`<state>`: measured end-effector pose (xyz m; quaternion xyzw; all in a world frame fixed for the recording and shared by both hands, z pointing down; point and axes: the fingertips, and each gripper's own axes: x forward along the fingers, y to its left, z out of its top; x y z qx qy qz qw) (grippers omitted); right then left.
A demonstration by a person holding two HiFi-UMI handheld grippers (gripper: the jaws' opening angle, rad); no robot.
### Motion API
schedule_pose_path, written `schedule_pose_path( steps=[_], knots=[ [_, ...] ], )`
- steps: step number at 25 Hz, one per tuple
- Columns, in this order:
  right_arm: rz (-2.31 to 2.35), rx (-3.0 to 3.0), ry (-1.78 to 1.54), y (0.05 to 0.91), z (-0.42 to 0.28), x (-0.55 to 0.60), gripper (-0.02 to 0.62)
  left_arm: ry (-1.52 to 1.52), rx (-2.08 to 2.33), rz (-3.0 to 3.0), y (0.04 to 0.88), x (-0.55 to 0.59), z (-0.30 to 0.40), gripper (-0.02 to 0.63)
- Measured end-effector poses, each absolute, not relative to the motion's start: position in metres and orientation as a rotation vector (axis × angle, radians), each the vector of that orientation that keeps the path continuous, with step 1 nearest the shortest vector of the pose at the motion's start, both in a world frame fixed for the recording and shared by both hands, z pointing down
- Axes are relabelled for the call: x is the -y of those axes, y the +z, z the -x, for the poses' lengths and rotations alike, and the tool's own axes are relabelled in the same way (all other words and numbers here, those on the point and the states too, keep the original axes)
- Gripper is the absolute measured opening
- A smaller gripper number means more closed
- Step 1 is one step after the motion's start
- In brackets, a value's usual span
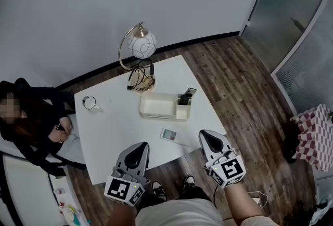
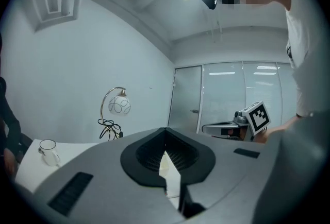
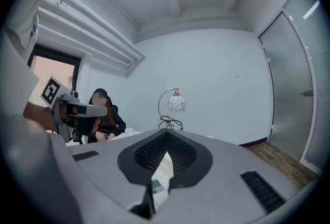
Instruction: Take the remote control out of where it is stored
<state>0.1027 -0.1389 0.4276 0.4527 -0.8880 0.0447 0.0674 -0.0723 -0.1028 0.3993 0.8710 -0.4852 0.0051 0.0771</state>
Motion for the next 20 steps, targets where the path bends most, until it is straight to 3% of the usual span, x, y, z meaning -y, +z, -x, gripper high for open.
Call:
schedule_pose_path(
  steps=[16,20],
  knots=[
    [-1.526,2.504,0.140,0.443,-0.111,0.172,0.015,0.009,1.470,-2.593,0.401,0.097,0.077,0.008],
    [-1.607,2.416,0.206,0.460,-0.108,0.210,0.148,0.019,1.468,-2.580,0.408,0.099,0.081,0.008]
  ],
)
